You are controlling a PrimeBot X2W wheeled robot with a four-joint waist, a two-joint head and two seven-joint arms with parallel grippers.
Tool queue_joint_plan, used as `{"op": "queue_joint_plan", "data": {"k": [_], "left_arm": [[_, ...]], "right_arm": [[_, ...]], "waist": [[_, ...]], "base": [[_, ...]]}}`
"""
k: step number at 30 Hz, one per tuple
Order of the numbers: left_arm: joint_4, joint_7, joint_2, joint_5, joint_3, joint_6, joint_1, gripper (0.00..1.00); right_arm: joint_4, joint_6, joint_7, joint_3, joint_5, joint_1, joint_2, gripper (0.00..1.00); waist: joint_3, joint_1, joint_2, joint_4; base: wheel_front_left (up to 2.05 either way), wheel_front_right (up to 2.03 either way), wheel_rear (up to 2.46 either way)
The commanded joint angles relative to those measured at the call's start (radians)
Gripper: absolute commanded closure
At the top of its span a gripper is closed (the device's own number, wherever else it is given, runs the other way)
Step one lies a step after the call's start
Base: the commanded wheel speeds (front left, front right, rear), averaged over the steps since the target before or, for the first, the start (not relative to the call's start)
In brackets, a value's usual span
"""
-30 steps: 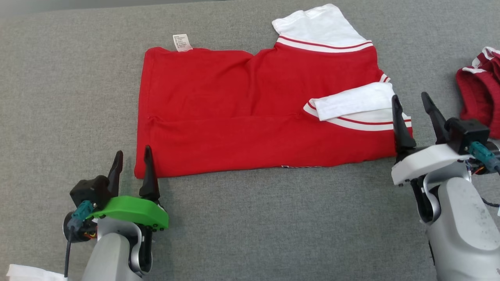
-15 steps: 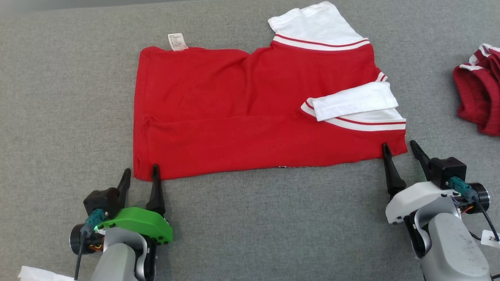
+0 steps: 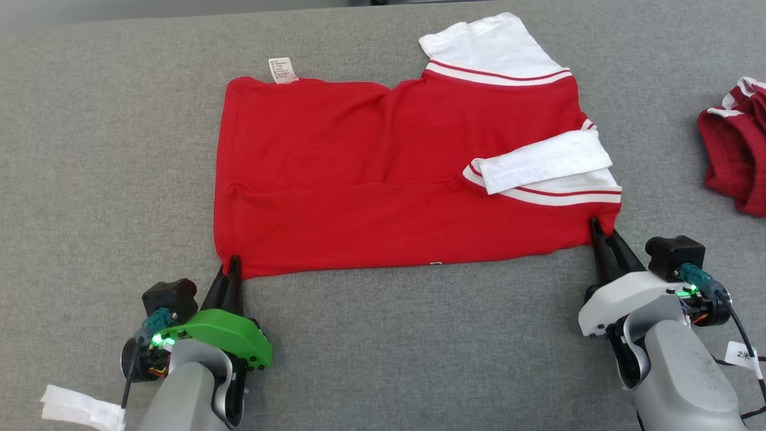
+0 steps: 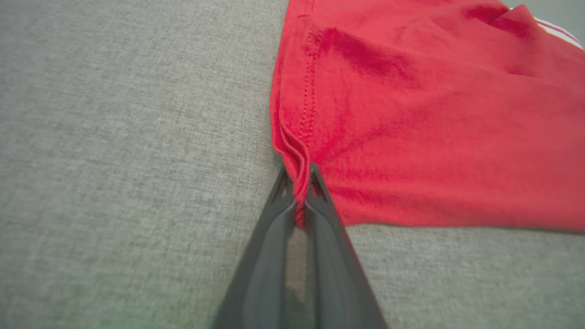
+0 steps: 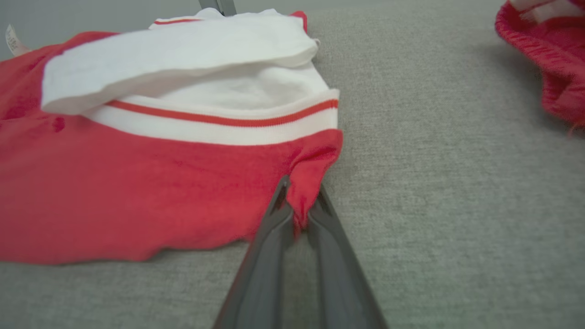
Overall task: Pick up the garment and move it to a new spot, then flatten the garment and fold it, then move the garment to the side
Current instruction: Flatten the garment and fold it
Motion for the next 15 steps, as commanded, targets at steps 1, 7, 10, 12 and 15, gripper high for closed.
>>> {"op": "queue_joint_plan", "data": {"k": [1, 7, 10, 12, 15], "left_arm": [[0.016, 0.035, -0.009, -0.001, -0.003, -0.006, 0.035, 1.0], [-0.161, 0.022, -0.002, 0.042, 0.086, -0.005, -0.007, 1.0], [-0.233, 0.021, -0.003, 0.064, 0.125, -0.01, -0.023, 1.0], [-0.275, 0.022, -0.002, 0.076, 0.156, -0.014, -0.032, 1.0], [-0.303, 0.022, -0.002, 0.083, 0.181, -0.014, -0.014, 1.0]], "right_arm": [[-0.017, -0.001, 0.001, -0.001, 0.016, 0.003, -0.002, 1.0], [-0.082, -0.001, 0.001, -0.006, 0.095, -0.061, -0.008, 1.0], [-0.09, -0.001, 0.001, 0.0, 0.132, -0.107, -0.02, 1.0], [-0.091, -0.001, 0.001, 0.005, 0.163, -0.142, -0.027, 1.0], [-0.067, -0.001, 0.001, 0.015, 0.204, -0.159, -0.04, 1.0]], "waist": [[-0.008, 0.0, -0.0001, 0.003], [-0.047, 0.0, -0.0001, 0.006], [-0.075, 0.0, -0.0001, 0.005], [-0.098, 0.0, -0.0001, 0.004], [-0.138, 0.0, -0.0001, 0.001]], "base": [[0.0, 0.0, 0.0], [0.0, 0.0, 0.0], [0.0, 0.0, 0.0], [0.0, 0.0, 0.0], [0.0, 0.0, 0.0]]}}
